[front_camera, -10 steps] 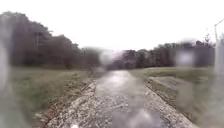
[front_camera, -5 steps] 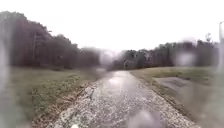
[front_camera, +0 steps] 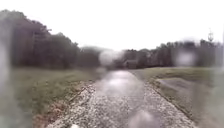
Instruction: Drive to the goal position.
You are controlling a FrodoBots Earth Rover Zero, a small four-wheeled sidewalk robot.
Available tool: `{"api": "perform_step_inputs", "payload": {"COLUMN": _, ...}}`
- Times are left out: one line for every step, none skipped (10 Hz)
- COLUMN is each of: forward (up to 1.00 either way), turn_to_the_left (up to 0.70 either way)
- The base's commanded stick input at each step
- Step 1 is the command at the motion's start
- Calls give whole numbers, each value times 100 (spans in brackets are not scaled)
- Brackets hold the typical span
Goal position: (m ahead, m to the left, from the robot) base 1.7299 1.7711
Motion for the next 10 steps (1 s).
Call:
{"api": "perform_step_inputs", "payload": {"forward": 70, "turn_to_the_left": 0}}
{"api": "perform_step_inputs", "payload": {"forward": 70, "turn_to_the_left": 0}}
{"api": "perform_step_inputs", "payload": {"forward": 70, "turn_to_the_left": 0}}
{"api": "perform_step_inputs", "payload": {"forward": 70, "turn_to_the_left": 0}}
{"api": "perform_step_inputs", "payload": {"forward": 70, "turn_to_the_left": 0}}
{"api": "perform_step_inputs", "payload": {"forward": 70, "turn_to_the_left": 0}}
{"api": "perform_step_inputs", "payload": {"forward": 70, "turn_to_the_left": 0}}
{"api": "perform_step_inputs", "payload": {"forward": 70, "turn_to_the_left": 0}}
{"api": "perform_step_inputs", "payload": {"forward": 70, "turn_to_the_left": 0}}
{"api": "perform_step_inputs", "payload": {"forward": 70, "turn_to_the_left": 0}}
